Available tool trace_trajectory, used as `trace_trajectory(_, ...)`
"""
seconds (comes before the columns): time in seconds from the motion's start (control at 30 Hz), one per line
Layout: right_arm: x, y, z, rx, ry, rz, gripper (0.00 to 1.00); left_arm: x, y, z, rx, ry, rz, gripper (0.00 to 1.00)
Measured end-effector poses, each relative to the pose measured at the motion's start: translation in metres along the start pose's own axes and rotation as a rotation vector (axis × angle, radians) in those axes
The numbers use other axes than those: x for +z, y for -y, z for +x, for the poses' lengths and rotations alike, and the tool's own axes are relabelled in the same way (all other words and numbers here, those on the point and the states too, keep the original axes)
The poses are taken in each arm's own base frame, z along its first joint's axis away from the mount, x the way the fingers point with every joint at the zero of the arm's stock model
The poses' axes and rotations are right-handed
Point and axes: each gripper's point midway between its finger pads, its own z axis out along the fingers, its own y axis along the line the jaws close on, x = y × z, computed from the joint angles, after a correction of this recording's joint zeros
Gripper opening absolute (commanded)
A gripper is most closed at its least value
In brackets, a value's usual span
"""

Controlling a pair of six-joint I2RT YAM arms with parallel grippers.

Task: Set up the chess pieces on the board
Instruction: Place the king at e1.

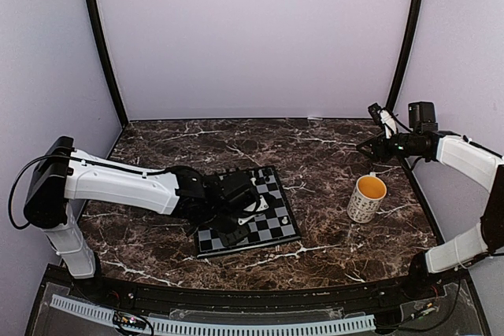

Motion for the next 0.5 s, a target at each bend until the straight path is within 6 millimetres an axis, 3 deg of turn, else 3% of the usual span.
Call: trace_trajectory(0.5, 0.0004, -0.0001, 0.0010, -0.002, -0.002, -0.001, 0.47, -0.0004, 0.0031, -0.0022, 0.005, 0.010, 0.003, 0.01)
